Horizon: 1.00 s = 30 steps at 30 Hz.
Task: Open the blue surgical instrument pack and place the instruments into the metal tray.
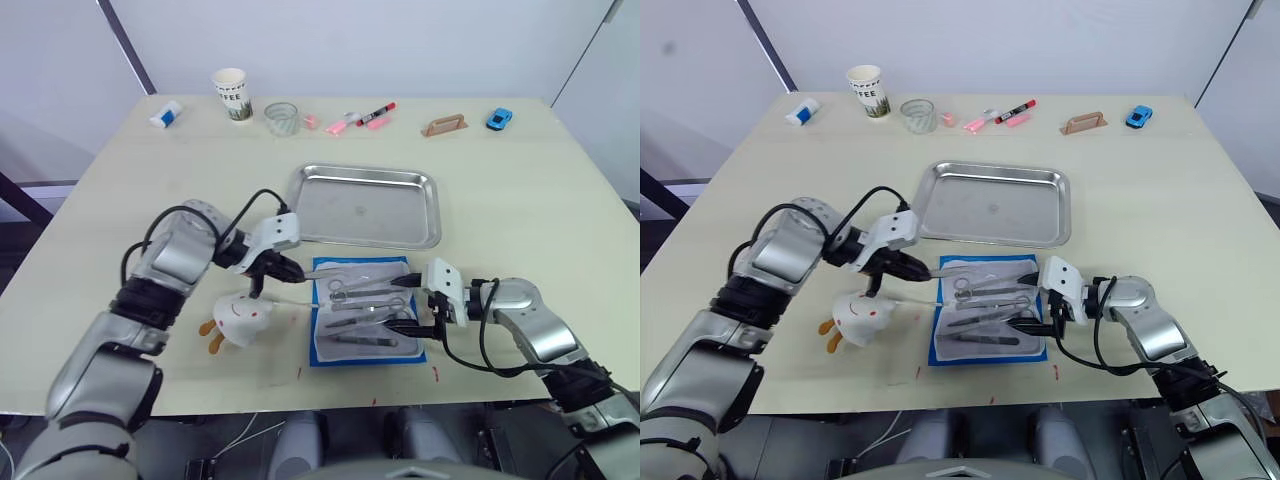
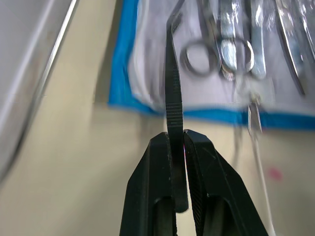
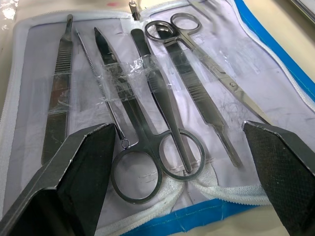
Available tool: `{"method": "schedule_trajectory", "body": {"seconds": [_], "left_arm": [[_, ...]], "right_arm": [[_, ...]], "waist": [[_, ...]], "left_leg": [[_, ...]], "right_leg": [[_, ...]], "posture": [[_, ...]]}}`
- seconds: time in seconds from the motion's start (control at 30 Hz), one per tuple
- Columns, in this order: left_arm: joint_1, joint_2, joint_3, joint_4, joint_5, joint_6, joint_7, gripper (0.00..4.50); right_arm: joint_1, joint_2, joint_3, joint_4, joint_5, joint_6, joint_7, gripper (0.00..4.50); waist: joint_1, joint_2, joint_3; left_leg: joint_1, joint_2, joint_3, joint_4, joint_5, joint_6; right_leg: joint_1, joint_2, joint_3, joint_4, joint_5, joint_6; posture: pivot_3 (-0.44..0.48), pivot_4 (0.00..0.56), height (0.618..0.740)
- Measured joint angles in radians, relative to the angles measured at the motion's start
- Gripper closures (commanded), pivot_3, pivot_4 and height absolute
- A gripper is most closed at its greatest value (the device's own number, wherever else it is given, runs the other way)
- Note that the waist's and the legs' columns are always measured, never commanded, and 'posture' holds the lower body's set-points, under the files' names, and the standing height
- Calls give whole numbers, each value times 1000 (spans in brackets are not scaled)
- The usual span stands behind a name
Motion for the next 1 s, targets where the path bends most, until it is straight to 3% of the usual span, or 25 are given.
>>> {"method": "schedule_trajectory", "body": {"seconds": [0.3, 0.37, 0.47, 0.6, 0.7, 0.73, 0.8, 0.87, 1.0], "left_arm": [[114, 73, 175, -117, -128, 18, 29, 4459], [143, 51, 249, -162, -189, 114, 93, 4459], [166, 0, 328, -239, -256, 250, 194, 4459], [168, -135, 400, -368, -317, 436, 419, 4459], [145, -230, 410, -421, -303, 520, 590, 4459], [112, -292, 412, -447, -297, 589, 702, 4459], [92, -317, 410, -457, -287, 622, 763, 4459], [26, -397, 407, -446, -223, 716, 941, 4459], [-46, -499, 410, -376, -179, 741, 1085, 4459]], "right_arm": [[-2, -7, 0, 0, 0, 1, 6, 0], [-3, -10, -1, 1, 0, 1, 8, 0], [-4, -13, -1, 2, 0, 1, 11, 0], [-8, -16, -2, 6, 0, 1, 17, 0], [-13, -20, -2, 11, 0, 1, 26, 0], [-16, -21, -2, 14, 0, 1, 31, 0], [-17, -20, 0, 14, 0, 1, 32, 0], [-18, -23, -2, 16, 0, 1, 34, 0], [-18, -26, -3, 15, 0, 3, 36, 0]], "waist": [[5, 0, 0], [7, 0, 0], [10, 0, 0], [13, -1, 0], [16, -1, 0], [17, -2, -1], [17, -1, 0], [19, -2, -1], [19, -2, -1]], "left_leg": [[0, 0, 0, 0, 0, 0], [0, 0, 0, 0, 0, 0], [0, 0, 0, 0, 0, 0], [0, 0, 0, 0, 0, 0], [0, 0, 0, 1, 0, 0], [0, -1, 0, 1, 0, 0], [0, -1, 0, 1, 0, 0], [0, -1, -1, 1, 0, 0], [0, -2, -1, 1, 0, 0]], "right_leg": [[0, -1, 0, 0, 0, 0], [0, -1, -1, 0, 0, 0], [0, -1, -1, 0, 0, 0], [1, -1, 0, 0, 0, 1], [1, -1, 0, 0, 0, 1], [1, -1, 0, 0, 0, 1], [1, -1, 0, 0, 0, 1], [1, -1, 0, 0, 0, 1], [1, -1, 1, 0, 0, 1]], "posture": [[0, 150, 740], [0, 150, 740], [0, 150, 740], [0, 150, 740], [0, 150, 740], [0, 150, 740], [0, 150, 740], [0, 150, 740], [0, 150, 740]]}}
